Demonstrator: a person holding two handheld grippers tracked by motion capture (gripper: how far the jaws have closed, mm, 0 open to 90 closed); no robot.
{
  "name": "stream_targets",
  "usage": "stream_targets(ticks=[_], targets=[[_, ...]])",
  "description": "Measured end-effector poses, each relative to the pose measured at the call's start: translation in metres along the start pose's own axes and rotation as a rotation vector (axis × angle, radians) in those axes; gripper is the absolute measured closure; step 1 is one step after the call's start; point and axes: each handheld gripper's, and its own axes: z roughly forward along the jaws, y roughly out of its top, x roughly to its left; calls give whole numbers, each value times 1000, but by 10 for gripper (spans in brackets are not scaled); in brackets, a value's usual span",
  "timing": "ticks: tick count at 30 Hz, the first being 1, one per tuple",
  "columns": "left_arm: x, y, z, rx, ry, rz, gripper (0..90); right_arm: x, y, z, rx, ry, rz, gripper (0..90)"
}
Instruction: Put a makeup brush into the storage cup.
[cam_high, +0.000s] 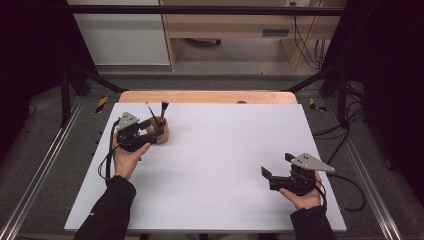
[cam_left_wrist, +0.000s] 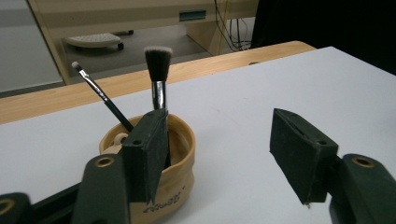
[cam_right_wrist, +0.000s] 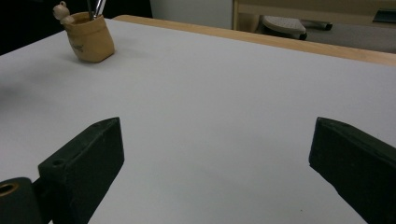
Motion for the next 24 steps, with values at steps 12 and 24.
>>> stream_targets(ticks=[12, 24], targets=[[-11, -9, -30, -11, -42, 17, 200, -1, 2, -3, -18, 2, 4, 36], [-21, -22, -56, -25, -81, 32, 138, -1, 3, -6, -26, 6, 0, 35]])
